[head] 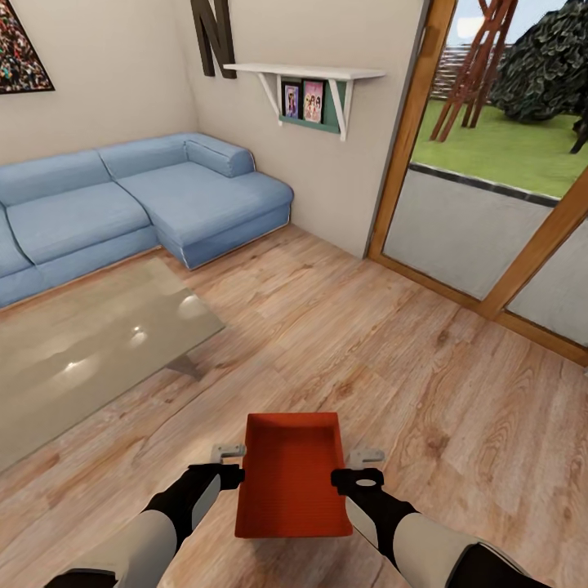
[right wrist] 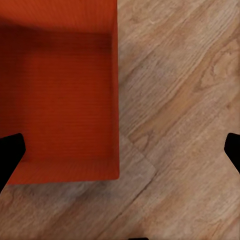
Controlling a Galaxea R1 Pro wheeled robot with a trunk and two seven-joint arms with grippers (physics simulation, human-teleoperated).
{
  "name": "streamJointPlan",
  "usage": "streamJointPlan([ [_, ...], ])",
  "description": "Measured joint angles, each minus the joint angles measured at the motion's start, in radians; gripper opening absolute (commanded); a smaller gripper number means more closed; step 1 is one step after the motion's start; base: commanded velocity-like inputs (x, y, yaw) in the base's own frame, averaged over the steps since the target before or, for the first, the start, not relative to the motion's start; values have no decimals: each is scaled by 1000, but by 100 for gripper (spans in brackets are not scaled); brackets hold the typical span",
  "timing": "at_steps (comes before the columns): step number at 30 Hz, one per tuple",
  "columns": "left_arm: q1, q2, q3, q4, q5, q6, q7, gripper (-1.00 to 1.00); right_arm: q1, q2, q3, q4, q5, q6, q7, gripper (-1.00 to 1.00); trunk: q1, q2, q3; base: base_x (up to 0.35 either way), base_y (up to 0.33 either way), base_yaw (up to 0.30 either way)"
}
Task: Move the two storage containers from the living room to the garage. In the garage, place one container on the floor and stack the other container on top of it (either order is fine).
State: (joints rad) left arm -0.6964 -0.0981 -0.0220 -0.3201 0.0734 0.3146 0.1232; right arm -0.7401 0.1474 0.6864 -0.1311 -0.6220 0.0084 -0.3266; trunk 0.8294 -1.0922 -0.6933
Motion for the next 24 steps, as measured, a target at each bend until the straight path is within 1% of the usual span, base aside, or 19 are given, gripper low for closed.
streamJointPlan([
  [12,0,0,4,4,8,1,-1,100,0,2,0,0,-2,1,0,100,46,-84,-38,0,0,0],
  [24,0,1,3,5,6,0,-1,100,1,2,0,0,-3,1,0,100,92,-168,-75,0,0,0],
])
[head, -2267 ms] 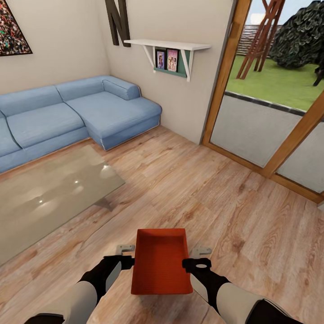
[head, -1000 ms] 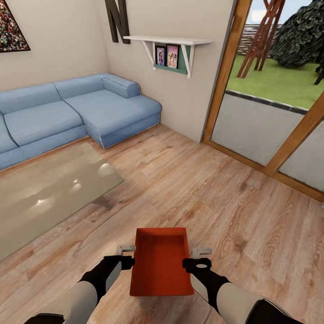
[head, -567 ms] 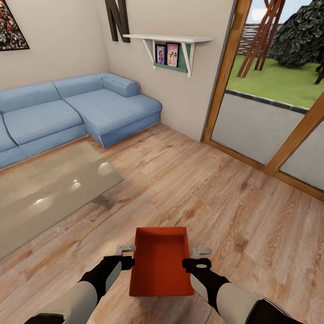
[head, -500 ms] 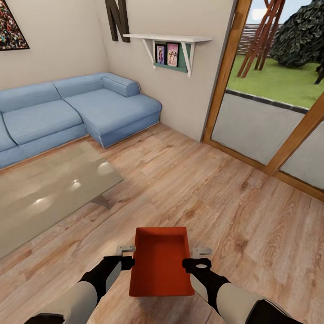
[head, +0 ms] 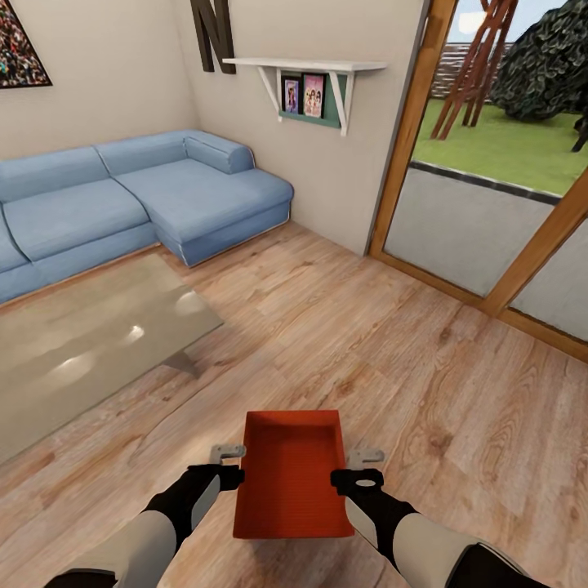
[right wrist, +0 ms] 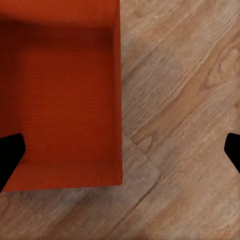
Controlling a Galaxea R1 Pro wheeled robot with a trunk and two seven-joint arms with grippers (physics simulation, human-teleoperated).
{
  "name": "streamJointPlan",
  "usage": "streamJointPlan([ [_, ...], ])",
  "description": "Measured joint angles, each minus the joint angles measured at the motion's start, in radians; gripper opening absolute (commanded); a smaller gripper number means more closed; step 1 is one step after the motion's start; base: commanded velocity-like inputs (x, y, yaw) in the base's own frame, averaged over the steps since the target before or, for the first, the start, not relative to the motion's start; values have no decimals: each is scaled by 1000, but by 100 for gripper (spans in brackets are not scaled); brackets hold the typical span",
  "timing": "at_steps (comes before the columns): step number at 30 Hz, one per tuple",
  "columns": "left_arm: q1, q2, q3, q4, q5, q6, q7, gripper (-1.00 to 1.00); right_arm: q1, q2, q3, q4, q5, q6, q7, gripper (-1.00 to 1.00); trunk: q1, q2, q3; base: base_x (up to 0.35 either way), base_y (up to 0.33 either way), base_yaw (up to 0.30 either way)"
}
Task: Move the two storage containers from the living room to the garage. In the garage, place one container on the floor and stack the other container on top of it (either order is fine).
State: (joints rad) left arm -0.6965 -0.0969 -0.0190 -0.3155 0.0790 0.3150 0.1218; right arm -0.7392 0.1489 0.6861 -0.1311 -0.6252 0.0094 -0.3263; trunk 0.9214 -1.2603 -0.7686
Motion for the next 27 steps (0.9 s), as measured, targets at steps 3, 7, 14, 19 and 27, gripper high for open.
streamJointPlan([
  [3,0,0,1,0,1,0,0,100,0,2,0,4,0,0,0,100,12,-21,-9,0,0,0],
  [7,0,-1,1,3,2,0,0,100,0,8,0,39,2,-1,9,100,27,-49,-22,0,0,0],
  [14,0,-1,1,4,3,0,0,100,0,10,0,55,2,0,31,100,54,-98,-44,0,0,0],
  [19,0,-1,1,5,3,0,0,100,0,8,1,77,10,0,31,100,73,-133,-60,0,0,0],
  [27,0,-1,2,9,4,0,1,100,0,6,2,81,12,0,31,100,104,-189,-85,0,0,0],
])
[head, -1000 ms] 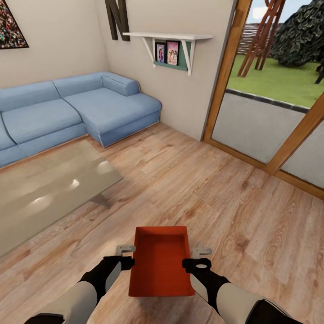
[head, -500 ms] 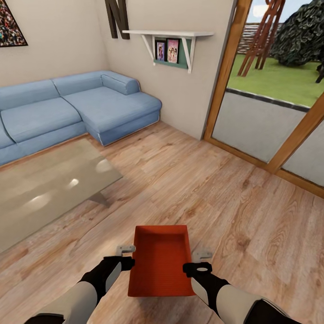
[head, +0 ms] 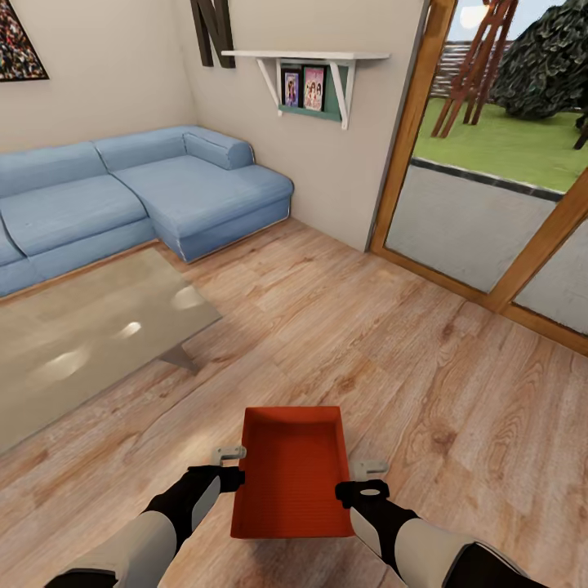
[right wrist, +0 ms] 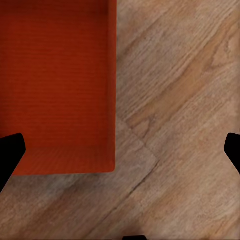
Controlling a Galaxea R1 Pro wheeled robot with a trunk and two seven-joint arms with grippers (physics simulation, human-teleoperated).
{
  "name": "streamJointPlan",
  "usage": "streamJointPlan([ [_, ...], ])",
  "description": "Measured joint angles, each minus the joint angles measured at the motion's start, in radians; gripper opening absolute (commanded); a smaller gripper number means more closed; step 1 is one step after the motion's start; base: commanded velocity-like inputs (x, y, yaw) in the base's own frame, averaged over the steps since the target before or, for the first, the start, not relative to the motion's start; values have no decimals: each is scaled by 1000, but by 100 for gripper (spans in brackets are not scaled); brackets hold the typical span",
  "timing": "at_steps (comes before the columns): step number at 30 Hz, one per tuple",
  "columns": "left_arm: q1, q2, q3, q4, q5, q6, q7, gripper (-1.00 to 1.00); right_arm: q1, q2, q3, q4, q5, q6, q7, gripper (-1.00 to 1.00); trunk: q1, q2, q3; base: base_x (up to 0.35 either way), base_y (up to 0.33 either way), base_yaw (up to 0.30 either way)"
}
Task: Move the two storage containers from the living room to the garage. In the garage, place one container on the floor and stack the other container on top of it (either order is fine).
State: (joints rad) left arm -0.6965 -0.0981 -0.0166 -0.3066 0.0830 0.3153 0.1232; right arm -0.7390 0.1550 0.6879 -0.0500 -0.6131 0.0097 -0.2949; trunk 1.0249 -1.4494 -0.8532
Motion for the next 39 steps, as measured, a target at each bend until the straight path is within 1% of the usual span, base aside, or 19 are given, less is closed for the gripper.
streamJointPlan([
  [17,0,-2,-1,3,-2,0,0,100,0,1,0,0,0,-1,0,100,65,-119,-53,0,0,0],
  [28,0,-3,-1,32,-1,0,2,100,0,2,0,0,0,-1,1,100,107,-196,-88,0,0,0],
  [39,0,-3,-1,34,-1,-1,2,100,0,0,1,0,0,-1,0,100,150,-273,-122,0,0,0],
])
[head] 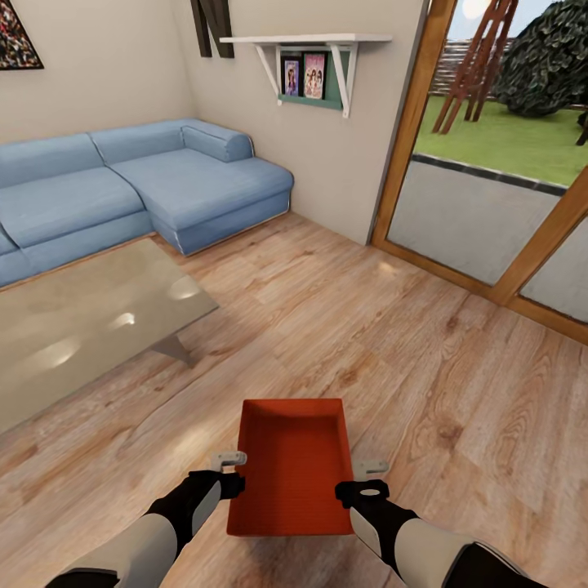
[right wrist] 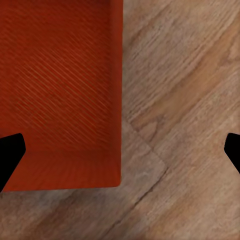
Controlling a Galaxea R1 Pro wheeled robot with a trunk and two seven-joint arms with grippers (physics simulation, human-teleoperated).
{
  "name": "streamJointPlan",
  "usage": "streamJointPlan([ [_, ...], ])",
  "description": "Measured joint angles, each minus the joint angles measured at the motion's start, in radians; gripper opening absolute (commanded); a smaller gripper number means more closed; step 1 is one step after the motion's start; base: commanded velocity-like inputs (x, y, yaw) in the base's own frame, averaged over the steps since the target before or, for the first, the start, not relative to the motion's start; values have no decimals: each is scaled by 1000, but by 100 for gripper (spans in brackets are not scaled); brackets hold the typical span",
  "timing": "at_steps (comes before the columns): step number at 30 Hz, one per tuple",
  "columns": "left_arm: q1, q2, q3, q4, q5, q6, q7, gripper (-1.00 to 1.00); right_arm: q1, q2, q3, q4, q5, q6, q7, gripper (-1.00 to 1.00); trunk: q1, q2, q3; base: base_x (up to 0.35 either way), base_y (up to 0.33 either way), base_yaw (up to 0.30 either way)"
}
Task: Move the two storage containers from the living room to the garage. In the garage, place one container on the floor and stack the other container on top of it (either order is fine).
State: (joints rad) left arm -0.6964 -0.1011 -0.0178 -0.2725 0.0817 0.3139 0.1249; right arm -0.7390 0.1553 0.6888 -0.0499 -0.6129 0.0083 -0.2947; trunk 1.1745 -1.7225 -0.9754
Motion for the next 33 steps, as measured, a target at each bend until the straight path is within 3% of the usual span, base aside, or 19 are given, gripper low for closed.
streamJointPlan([
  [23,0,1,0,-1,-1,-4,2,100,0,0,0,0,0,0,1,100,88,-161,-72,0,0,0],
  [33,0,2,0,-1,-2,-5,1,100,0,0,-1,0,0,0,1,100,92,-168,-75,0,0,0],
])
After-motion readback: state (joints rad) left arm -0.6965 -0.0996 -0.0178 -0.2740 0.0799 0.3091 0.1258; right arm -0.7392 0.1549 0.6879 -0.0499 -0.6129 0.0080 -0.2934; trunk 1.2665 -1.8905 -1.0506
